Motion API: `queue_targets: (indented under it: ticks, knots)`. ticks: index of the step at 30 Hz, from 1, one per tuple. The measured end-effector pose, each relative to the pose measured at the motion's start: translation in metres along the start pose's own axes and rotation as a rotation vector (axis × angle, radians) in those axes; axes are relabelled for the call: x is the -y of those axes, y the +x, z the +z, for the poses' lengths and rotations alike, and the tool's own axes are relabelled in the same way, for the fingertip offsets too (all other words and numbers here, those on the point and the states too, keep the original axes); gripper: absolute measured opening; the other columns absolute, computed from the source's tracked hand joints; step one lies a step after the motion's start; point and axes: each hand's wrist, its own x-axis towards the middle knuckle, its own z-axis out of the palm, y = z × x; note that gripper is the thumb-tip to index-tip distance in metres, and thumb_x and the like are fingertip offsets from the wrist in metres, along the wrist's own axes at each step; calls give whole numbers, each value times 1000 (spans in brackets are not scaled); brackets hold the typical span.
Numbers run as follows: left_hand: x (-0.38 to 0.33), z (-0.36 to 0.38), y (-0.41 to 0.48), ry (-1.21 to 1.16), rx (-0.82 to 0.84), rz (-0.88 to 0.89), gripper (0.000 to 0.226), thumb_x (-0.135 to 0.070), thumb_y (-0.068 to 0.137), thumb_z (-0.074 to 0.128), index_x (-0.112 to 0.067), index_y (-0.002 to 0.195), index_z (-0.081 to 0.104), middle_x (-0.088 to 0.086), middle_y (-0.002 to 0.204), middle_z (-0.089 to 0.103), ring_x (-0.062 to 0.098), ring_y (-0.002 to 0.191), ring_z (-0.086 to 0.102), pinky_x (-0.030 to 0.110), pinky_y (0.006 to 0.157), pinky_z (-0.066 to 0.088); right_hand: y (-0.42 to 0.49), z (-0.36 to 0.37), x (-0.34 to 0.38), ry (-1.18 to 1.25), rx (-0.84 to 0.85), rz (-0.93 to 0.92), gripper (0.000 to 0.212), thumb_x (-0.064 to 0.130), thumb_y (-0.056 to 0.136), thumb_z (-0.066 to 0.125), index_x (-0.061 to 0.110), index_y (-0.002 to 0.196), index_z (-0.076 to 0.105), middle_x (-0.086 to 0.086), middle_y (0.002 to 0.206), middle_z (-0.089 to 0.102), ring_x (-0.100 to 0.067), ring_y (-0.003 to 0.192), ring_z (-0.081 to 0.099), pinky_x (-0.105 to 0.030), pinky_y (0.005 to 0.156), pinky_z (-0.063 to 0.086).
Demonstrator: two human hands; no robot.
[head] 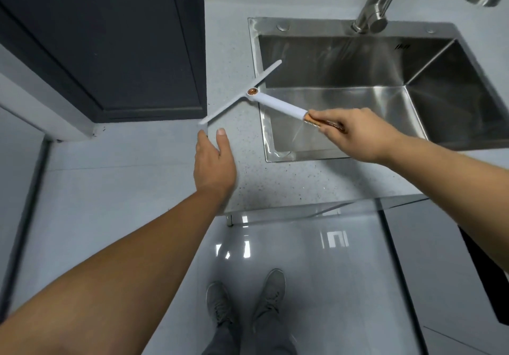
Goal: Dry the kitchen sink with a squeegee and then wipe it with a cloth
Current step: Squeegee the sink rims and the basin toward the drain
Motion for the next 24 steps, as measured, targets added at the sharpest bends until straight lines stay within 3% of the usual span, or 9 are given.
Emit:
queue_targets:
  ticks: [2, 4, 9, 12, 14, 16, 19, 21, 24]
  knots:
    - [0, -1, -1, -13, -23, 11, 80, -72, 91, 11, -19, 145, 36, 3, 135, 53, 28, 124, 53, 41, 95, 44, -20, -4, -9, -31, 10, 11, 40, 30, 99, 55, 39, 138, 55, 22, 76, 58, 0, 59, 49, -23, 55, 35]
    - [-1, -1, 1, -20, -34, 9, 82, -73, 89, 10, -17, 138, 43, 1, 125, 55, 25, 113, 55, 40, 92, 45, -41, -11, -19, -61, 1, 30, 40, 32, 97, 57, 43, 136, 56, 19, 64, 55, -3, 53, 50, -25, 51, 38]
    - [2, -4, 1, -28, -21, 19, 68, -63, 99, 16, -16, 138, 45, 5, 133, 56, 25, 120, 53, 36, 96, 40, -80, -25, -43, -114, 30, 80, 42, 40, 93, 55, 46, 135, 56, 2, 69, 67, -19, 53, 58, -40, 57, 53]
    - [4, -7, -10, 61, 49, 40, 66, -58, 101, 17, -19, 152, 30, 6, 153, 42, 27, 137, 43, 43, 111, 36, -99, -39, -55, -132, 47, 85, 43, 45, 91, 55, 48, 133, 57, 6, 78, 72, -17, 61, 63, -43, 63, 56]
    - [7, -8, -18, 117, 74, 59, 68, -58, 101, 18, -20, 157, 19, 6, 160, 33, 27, 141, 39, 44, 114, 31, -108, -51, -62, -117, 51, 79, 42, 53, 88, 51, 57, 130, 54, 4, 90, 76, -20, 70, 68, -45, 67, 58]
    - [8, -9, -23, 150, 72, 76, 70, -59, 100, 19, -19, 158, 17, 5, 162, 30, 28, 143, 37, 46, 114, 31, -105, -59, -64, -83, -4, 59, 39, 54, 89, 50, 65, 126, 51, 7, 88, 75, -19, 63, 65, -44, 61, 57]
    - [11, -10, -30, 196, 47, 100, 71, -61, 98, 18, -18, 155, 23, 6, 159, 34, 29, 140, 41, 50, 112, 36, -69, -51, -52, -62, -79, -1, 39, 46, 95, 48, 56, 132, 52, 18, 80, 67, -9, 55, 57, -32, 50, 47]
    - [13, -9, -37, 227, 25, 108, 73, -63, 97, 17, -17, 154, 24, 8, 158, 36, 30, 139, 42, 52, 111, 37, -42, -39, -38, -86, -62, -19, 37, 44, 99, 45, 52, 135, 53, 20, 84, 64, -2, 60, 53, -29, 53, 39]
    - [12, -7, -39, 236, -38, 124, 71, -64, 96, 18, -17, 148, 34, 10, 149, 46, 33, 131, 49, 48, 106, 41, -21, -19, -26, -56, 20, -59, 37, 42, 100, 42, 51, 135, 52, 21, 87, 63, -3, 67, 54, -31, 61, 42]
